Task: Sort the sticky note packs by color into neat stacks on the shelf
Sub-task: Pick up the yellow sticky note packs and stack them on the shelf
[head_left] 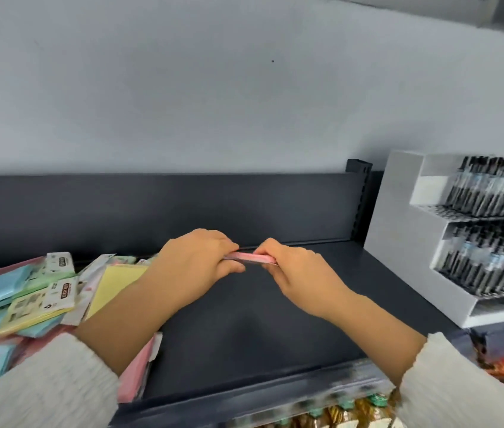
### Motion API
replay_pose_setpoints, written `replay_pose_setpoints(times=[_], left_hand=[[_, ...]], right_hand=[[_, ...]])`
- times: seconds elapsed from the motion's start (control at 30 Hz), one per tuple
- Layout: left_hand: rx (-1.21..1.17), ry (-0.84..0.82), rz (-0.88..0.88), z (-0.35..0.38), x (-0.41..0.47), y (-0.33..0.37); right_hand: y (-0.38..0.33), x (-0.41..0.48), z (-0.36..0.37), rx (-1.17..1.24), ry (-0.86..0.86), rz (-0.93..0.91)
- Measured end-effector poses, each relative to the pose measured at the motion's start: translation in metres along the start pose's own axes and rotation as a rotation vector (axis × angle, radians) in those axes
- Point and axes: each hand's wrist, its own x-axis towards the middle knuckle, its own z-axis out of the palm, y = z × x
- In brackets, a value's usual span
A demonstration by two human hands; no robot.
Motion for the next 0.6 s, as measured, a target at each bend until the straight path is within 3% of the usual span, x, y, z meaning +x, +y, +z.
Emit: replay_pose_setpoints(times=[0.27, 0.6], left_hand=[[0.037, -0.172, 0.117, 0.019, 0.019, 0.015], [0.011, -0.273, 0.16, 0.05, 0.032, 0.022]], right_hand=[[0.105, -0.001, -0.009, -0.229, -0.003, 0.38], [0.167, 0.006, 0.022, -0.258, -0.2, 0.521]])
